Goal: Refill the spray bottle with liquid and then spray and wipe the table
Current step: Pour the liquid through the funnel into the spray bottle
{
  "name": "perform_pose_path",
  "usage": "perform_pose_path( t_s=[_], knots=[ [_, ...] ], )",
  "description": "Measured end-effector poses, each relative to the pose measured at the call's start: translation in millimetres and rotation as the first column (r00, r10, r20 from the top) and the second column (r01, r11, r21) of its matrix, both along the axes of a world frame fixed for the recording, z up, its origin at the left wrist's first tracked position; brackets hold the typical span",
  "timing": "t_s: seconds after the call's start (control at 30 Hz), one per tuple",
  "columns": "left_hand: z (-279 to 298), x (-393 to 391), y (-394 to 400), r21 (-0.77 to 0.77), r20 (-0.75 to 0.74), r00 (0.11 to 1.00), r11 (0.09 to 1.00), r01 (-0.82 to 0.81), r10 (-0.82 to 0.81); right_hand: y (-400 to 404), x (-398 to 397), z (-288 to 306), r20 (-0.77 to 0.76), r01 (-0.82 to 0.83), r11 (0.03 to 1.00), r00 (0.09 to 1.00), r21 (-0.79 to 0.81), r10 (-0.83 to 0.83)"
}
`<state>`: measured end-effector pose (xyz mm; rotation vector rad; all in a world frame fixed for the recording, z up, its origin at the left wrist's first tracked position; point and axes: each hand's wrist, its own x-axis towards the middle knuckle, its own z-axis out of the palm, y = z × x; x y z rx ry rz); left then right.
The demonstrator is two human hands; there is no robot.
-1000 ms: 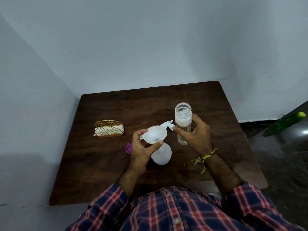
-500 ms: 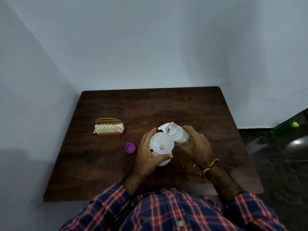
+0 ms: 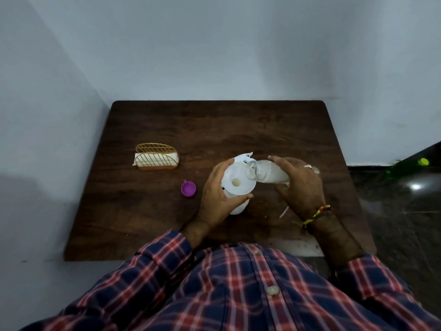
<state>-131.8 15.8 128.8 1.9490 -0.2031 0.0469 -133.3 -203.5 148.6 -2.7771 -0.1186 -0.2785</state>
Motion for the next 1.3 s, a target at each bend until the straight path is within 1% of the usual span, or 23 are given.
perform_pose_path(
  t_s=[0.2,0.3,0.4,0.57,0.9,1.07,1.3],
  knots=[
    [-1.9,-2.3,0.2,0.042,-0.013,0.998,0.998,0.056,-0.056,-1.7,-5.4,-2.8,0.039,0.000,0.999,0.999,-0.038,0.001],
    [-1.9,-5.6,0.1,0.049,-0.037,0.997,0.996,0.071,-0.069,-3.3,-5.3,-5.0,0.019,-0.011,0.998,1.000,-0.070,0.012],
    [-2.2,-7.4,0.8,0.053,-0.051,0.997,0.997,0.062,-0.059,-3.2,-5.2,-6.8,0.009,-0.018,0.998,1.000,-0.058,0.019],
    [-4.6,-10.3,-0.1,0.065,-0.076,0.996,0.997,0.048,-0.044,-2.6,-4.4,-9.8,0.054,-0.031,0.999,0.998,-0.034,0.033],
    [-2.0,-10.2,-4.8,0.079,-0.051,0.998,0.996,0.051,-0.047,-8.1,-3.7,-14.8,0.066,-0.057,0.997,0.996,-0.054,0.060],
    [-2.5,-9.4,-1.9,0.085,-0.073,0.995,0.994,0.067,-0.061,-9.6,-1.3,-10.4,0.059,-0.086,0.992,0.994,-0.090,0.091],
    [-5.2,-11.3,-2.0,0.086,-0.072,0.995,0.993,0.076,-0.069,-9.6,-2.0,-11.6,0.095,-0.081,0.992,0.991,-0.098,0.090]
  ],
)
